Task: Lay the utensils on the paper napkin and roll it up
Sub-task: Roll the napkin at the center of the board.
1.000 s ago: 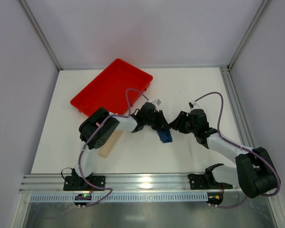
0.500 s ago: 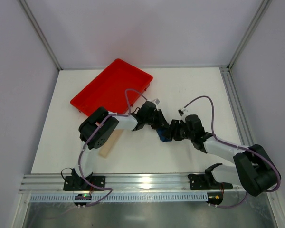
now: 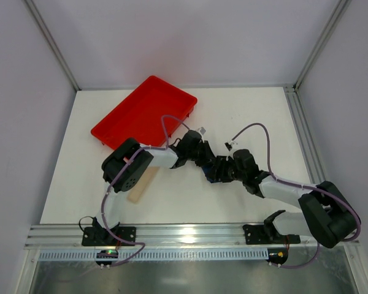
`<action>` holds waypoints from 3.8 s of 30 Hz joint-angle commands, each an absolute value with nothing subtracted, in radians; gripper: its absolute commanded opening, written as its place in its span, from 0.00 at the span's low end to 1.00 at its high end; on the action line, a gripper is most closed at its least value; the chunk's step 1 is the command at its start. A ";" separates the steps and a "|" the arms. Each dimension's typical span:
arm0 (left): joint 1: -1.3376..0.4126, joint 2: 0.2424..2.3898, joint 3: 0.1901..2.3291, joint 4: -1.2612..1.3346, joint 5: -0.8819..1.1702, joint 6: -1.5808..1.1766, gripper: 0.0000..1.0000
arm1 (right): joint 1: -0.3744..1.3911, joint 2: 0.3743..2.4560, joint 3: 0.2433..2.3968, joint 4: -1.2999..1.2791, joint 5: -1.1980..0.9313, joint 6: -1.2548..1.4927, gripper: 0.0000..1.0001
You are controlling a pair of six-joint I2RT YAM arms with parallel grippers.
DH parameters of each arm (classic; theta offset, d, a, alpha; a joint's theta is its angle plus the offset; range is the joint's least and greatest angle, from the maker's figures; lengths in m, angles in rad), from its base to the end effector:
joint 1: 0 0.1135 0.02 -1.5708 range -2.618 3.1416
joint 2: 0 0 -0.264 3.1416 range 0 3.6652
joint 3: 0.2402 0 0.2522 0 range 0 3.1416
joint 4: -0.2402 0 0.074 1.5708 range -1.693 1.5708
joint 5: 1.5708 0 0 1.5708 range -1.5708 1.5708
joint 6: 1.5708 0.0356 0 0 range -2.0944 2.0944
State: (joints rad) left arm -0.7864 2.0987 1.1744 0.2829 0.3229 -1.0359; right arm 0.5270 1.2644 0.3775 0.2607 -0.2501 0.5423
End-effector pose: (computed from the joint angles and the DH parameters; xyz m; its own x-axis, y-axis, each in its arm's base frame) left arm 0.2991 -0.3157 0.1177 -0.9474 -0.2056 -0.2451 0.0701 0.6141 -0.7861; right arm 0.1940 0.1231 0.1497 -0.7748 0.1277 -0.6191 -0.3044 0.7830 0.5424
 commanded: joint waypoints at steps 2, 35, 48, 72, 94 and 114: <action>-0.778 2.097 1.186 0.196 0.281 -1.025 0.19 | 0.538 1.278 0.414 0.295 -0.135 0.526 0.54; -0.684 1.881 1.249 -0.069 0.218 -0.847 0.44 | 0.541 1.319 0.262 0.431 -0.071 0.856 0.04; -0.736 1.747 0.988 0.043 0.173 -0.879 0.43 | 0.548 1.338 0.253 0.495 -0.048 1.038 0.04; -0.802 1.893 1.123 0.118 0.253 -0.899 0.40 | 0.673 1.261 0.226 0.465 0.173 1.210 0.10; -0.844 1.968 1.092 0.146 0.275 -0.904 0.38 | 0.586 0.957 0.460 -0.117 0.157 0.840 0.32; -0.853 1.919 1.054 0.097 0.390 -0.807 0.38 | 0.465 1.249 0.468 -0.005 -0.045 0.785 0.48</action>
State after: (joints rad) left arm -0.8455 1.9434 1.0744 0.1497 0.3477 -0.8482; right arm 0.4400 1.2804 0.4904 -0.0372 -0.0372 0.7486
